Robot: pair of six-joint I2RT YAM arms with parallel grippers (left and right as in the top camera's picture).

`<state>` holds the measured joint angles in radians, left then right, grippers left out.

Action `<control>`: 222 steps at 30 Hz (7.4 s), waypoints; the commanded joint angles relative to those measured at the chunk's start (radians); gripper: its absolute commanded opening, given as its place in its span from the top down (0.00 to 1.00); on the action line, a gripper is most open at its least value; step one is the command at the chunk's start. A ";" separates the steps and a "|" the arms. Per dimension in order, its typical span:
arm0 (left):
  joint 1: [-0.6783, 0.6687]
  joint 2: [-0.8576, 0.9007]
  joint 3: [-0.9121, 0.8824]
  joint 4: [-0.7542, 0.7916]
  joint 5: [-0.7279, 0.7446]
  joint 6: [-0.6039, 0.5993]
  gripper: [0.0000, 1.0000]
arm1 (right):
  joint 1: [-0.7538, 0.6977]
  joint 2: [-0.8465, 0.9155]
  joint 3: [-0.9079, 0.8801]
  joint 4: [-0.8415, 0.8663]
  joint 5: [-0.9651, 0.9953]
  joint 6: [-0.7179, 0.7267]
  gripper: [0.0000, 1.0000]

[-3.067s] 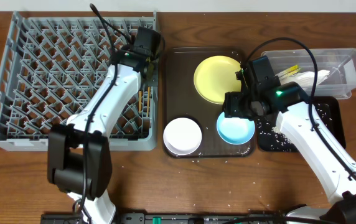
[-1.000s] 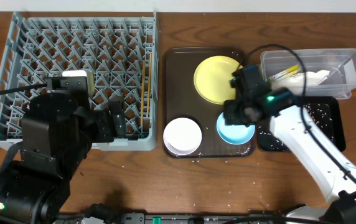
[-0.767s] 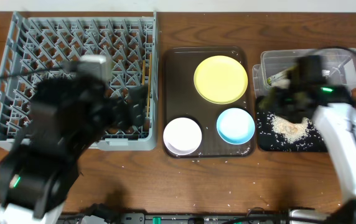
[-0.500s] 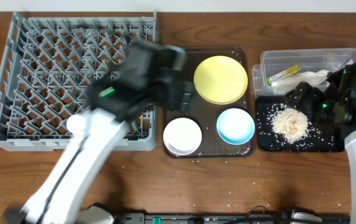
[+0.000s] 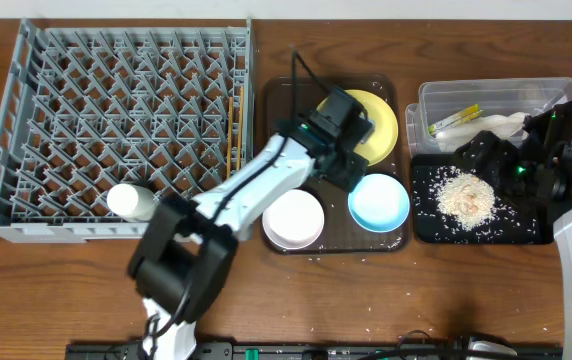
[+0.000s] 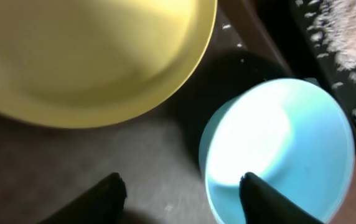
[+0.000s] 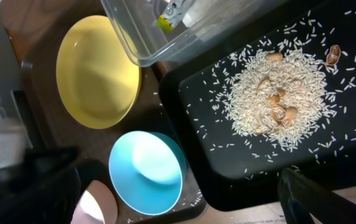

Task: Sort waste into correct bins and load items into the dishwasher
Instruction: 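Reach left gripper to the light-blue bowl and grasp its rim, then lift the light-blue bowl with left gripper and carry it into the rack, then set the light-blue bowl upright in the rack and release, then reach left gripper to the white bowl on the brown tray and grasp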

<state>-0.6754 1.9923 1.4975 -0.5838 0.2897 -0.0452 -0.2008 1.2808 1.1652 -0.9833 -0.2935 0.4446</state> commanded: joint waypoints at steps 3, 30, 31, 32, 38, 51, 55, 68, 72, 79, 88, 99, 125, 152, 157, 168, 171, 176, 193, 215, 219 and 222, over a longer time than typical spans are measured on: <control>-0.040 0.097 -0.002 0.022 0.005 0.007 0.60 | -0.003 0.002 0.000 -0.001 -0.010 0.003 0.01; -0.037 -0.026 0.031 0.005 -0.107 -0.034 0.93 | -0.003 0.002 0.000 -0.001 -0.010 0.003 0.01; -0.034 -0.055 0.031 0.001 -0.128 -0.034 0.93 | -0.003 0.002 0.000 -0.001 -0.010 0.003 0.01; -0.034 -0.098 0.031 -0.013 -0.176 -0.034 0.93 | -0.003 0.002 0.000 -0.001 -0.010 0.003 0.01; -0.029 -0.295 0.031 -0.135 -0.665 0.013 0.93 | -0.003 0.002 0.000 -0.001 -0.010 0.003 0.01; 0.232 -0.424 0.017 -0.279 -1.296 0.184 0.93 | -0.003 0.002 0.000 -0.001 -0.010 0.003 0.01; 0.350 -0.404 -0.013 -0.246 -1.324 0.183 0.93 | -0.003 0.002 0.000 -0.001 -0.010 0.003 0.01; 0.424 -0.181 -0.023 -0.118 -1.554 0.133 0.93 | -0.003 0.002 0.000 -0.001 -0.010 0.003 0.01; 0.423 -0.114 -0.024 -0.256 -1.594 -0.027 0.92 | -0.003 0.002 0.000 -0.001 -0.010 0.003 0.01; 0.421 -0.101 -0.029 -0.400 -1.463 -0.205 0.93 | -0.003 0.002 0.000 -0.001 -0.010 0.003 0.01; 0.399 -0.101 -0.105 -0.399 -1.400 -0.262 0.92 | -0.003 0.002 0.000 -0.001 -0.010 0.003 0.01; 0.346 -0.101 -0.114 -0.418 -1.438 -0.264 0.93 | -0.003 0.002 0.000 -0.001 -0.010 0.003 0.01; 0.348 -0.072 -0.114 -0.228 -1.690 -0.256 0.92 | -0.003 0.002 0.000 -0.001 -0.010 0.003 0.01; 0.278 -0.016 -0.113 -0.219 -1.581 -0.255 0.48 | -0.003 0.002 0.000 -0.001 -0.010 0.003 0.01; 0.247 -0.020 -0.113 -0.231 -1.530 -0.251 0.39 | -0.003 0.002 0.000 -0.001 -0.010 0.003 0.01; 0.177 -0.134 -0.097 -0.229 -1.255 -0.240 0.24 | -0.003 0.002 0.000 -0.001 -0.010 0.003 0.01; 0.162 -0.203 -0.079 -0.224 -1.136 -0.237 0.23 | -0.003 0.002 0.000 -0.001 -0.010 0.003 0.01; 0.157 -0.371 -0.076 -0.219 -0.813 -0.237 0.27 | -0.003 0.002 0.000 -0.001 -0.010 0.003 0.01; -0.018 -0.352 -0.198 -0.282 -0.222 -0.252 0.92 | -0.003 0.002 0.000 -0.001 -0.010 0.003 0.01; -0.150 -0.102 -0.124 0.010 0.046 -0.281 0.90 | -0.003 0.002 0.000 -0.001 -0.010 0.003 0.01; -0.131 -0.134 -0.067 -0.130 -0.064 -0.281 0.69 | -0.003 0.002 0.000 -0.001 -0.010 0.003 0.01; -0.099 -0.188 -0.055 -0.247 -0.130 -0.282 0.59 | -0.003 0.002 0.000 -0.001 -0.010 0.003 0.01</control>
<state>-0.8108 1.8816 1.4097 -0.7624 0.2485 -0.3382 -0.2008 1.2819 1.1652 -0.9833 -0.2966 0.4446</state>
